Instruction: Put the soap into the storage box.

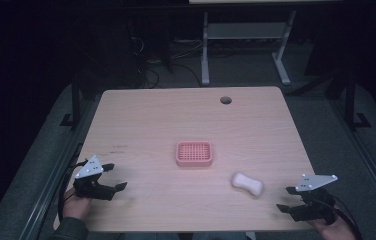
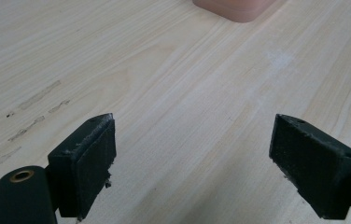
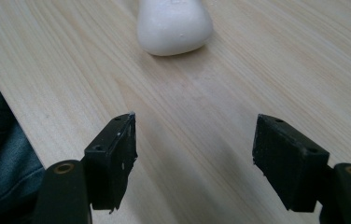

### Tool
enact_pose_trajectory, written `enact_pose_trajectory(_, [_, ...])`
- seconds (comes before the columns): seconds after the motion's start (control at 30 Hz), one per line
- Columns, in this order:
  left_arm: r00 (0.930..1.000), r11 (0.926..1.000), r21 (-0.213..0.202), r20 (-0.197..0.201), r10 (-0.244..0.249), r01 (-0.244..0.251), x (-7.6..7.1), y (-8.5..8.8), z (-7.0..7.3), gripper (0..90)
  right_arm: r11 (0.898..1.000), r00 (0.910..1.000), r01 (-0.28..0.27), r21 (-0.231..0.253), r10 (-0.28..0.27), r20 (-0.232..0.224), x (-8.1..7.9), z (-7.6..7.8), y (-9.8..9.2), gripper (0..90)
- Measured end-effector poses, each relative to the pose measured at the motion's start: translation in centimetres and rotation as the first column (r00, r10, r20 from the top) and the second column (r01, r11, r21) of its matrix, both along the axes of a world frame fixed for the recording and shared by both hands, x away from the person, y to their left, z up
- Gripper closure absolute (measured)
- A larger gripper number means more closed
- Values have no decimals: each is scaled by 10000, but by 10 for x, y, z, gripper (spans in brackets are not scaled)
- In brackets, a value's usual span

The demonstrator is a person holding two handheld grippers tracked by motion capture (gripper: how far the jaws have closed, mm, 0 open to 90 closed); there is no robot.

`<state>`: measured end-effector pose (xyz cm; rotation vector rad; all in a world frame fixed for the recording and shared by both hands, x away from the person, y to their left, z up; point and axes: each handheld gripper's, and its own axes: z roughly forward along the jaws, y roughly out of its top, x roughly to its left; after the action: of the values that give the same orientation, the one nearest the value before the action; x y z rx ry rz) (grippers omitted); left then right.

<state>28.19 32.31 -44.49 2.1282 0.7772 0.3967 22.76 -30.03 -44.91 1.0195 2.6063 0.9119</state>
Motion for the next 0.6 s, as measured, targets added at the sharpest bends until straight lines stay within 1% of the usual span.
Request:
enact_pose_trajectory(0.1, [10000,10000,-19,8,-11,11,0,0,0,139,9998,9999,-118,-140,118,-31,1,0,4,292])
enact_pose_trajectory(0.17, [10000,10000,44,5,-71,71,0,0,0,139,9993,9998,-204,-322,202,-78,2,1,9,293])
enact_pose_trajectory(0.23, [10000,10000,3,41,-61,61,-1,-1,0,139,9983,9994,-360,-454,360,-13,6,4,13,293])
enact_pose_trajectory(0.37, [10000,10000,31,11,-41,41,0,0,0,139,9975,9990,-448,-545,447,-18,10,7,18,292])
enact_pose_trajectory(0.43, [10000,10000,47,-48,-38,38,0,0,0,140,9970,9984,-566,-527,566,-8,13,8,20,293])
enact_pose_trajectory(0.5, [10000,10000,66,4,-70,70,0,-1,0,139,9964,9979,-647,-549,648,-7,16,10,23,293])
enact_pose_trajectory(0.6, [10000,9999,98,-19,-80,81,0,-1,0,139,9949,9966,-827,-576,829,2,21,13,29,293])
